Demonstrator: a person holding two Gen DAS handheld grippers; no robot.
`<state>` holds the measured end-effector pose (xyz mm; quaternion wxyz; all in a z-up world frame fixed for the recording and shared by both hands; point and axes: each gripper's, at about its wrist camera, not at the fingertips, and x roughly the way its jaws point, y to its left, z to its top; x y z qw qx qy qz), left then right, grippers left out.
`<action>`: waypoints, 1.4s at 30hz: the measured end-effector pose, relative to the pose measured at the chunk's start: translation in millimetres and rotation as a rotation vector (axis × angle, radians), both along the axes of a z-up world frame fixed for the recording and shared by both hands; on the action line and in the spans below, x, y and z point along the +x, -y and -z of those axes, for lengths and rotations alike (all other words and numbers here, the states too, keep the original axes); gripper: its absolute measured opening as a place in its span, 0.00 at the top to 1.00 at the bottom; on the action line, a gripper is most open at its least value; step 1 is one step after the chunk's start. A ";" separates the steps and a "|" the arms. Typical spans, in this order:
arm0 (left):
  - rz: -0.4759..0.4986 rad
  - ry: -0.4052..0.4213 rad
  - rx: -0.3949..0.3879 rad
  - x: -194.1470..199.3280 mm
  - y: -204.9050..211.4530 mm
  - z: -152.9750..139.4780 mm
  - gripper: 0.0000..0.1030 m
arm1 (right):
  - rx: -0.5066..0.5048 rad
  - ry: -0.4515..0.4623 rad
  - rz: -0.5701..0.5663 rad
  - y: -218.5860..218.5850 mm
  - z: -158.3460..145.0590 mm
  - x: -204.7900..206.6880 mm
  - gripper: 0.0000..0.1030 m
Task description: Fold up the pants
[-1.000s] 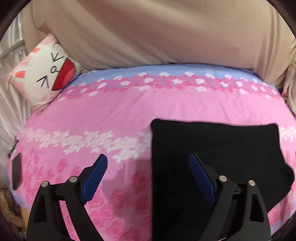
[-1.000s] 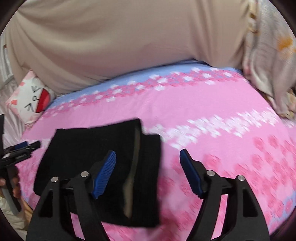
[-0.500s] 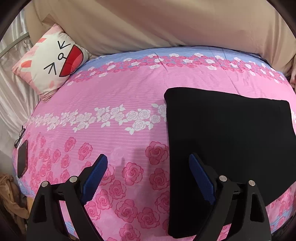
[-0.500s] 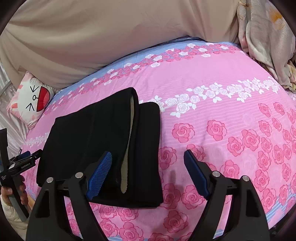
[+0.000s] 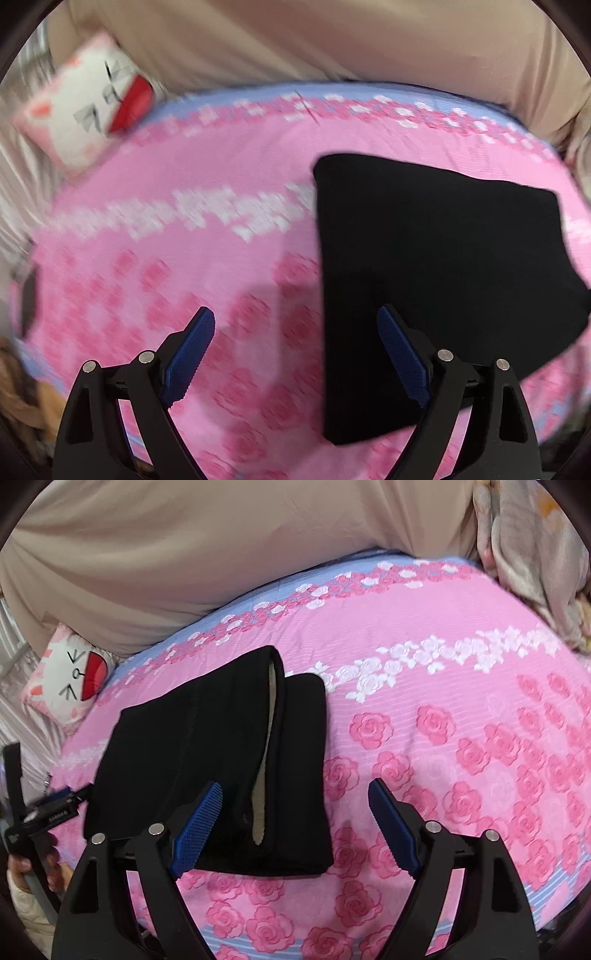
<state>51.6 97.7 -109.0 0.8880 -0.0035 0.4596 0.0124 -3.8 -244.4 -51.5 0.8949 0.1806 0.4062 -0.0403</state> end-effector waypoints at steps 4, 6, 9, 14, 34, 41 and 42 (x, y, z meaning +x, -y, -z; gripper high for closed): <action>0.043 -0.124 -0.292 3.5 -18.4 17.6 0.16 | 0.139 -0.047 -0.012 11.1 16.2 5.2 0.19; 0.076 -0.195 -0.426 7.1 -21.7 29.4 0.15 | 0.236 -0.071 -0.026 17.1 26.2 8.6 0.18; 0.112 -0.193 -0.430 7.7 -15.7 29.6 0.15 | 0.326 -0.064 -0.060 19.8 34.1 11.7 0.11; 0.232 -0.212 -0.412 12.3 17.3 30.1 0.17 | 0.326 -0.068 -0.080 12.4 32.4 19.3 0.11; 0.264 -0.133 -0.362 4.4 32.5 8.6 0.70 | 0.223 -0.026 -0.143 -6.9 26.1 9.1 0.56; 0.202 -0.160 -0.345 12.1 29.8 26.9 0.41 | 0.240 -0.038 -0.116 -7.3 38.8 19.3 0.38; 0.212 -0.154 -0.348 11.9 30.2 26.8 0.48 | 0.223 -0.030 -0.119 -9.3 38.9 19.5 0.45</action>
